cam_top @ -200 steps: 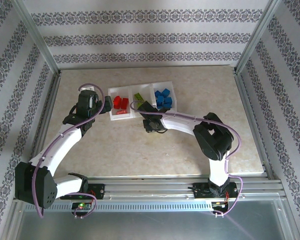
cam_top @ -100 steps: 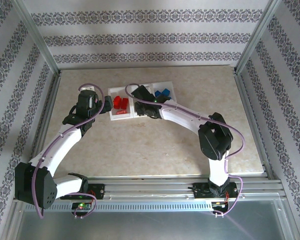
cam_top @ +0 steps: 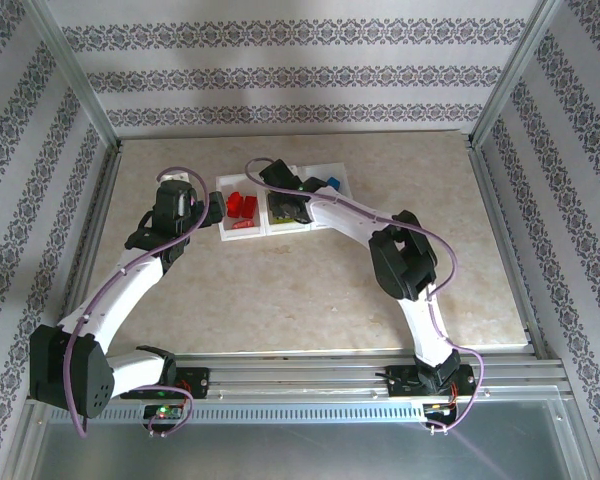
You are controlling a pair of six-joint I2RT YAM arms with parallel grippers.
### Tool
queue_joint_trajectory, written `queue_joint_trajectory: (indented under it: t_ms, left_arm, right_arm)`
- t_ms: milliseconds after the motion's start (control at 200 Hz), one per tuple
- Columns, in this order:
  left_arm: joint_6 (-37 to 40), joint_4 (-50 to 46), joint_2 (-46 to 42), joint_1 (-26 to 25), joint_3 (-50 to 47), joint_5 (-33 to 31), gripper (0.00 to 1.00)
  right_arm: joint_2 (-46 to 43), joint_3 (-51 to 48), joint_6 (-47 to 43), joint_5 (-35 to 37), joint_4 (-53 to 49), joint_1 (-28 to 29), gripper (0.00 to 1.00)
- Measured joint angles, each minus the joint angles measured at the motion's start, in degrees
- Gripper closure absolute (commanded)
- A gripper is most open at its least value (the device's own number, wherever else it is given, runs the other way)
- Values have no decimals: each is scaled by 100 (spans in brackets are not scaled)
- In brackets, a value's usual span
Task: Sort the legos into containers by color
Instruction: Place the lego in the container.
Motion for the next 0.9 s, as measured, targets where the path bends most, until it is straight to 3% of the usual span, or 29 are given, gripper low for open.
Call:
queue_joint_trajectory:
  t_ms: [460, 665, 899]
  left_arm:
    - [22, 0, -9, 0, -42, -2, 0]
    - [42, 0, -9, 2, -42, -2, 0]
    - [42, 0, -9, 4, -42, -26, 0]
  right_arm:
    - [354, 411, -221, 433, -133, 0, 74]
    - [376, 439, -238, 522, -144, 0, 61]
    - [378, 483, -245, 533, -144, 0, 60]
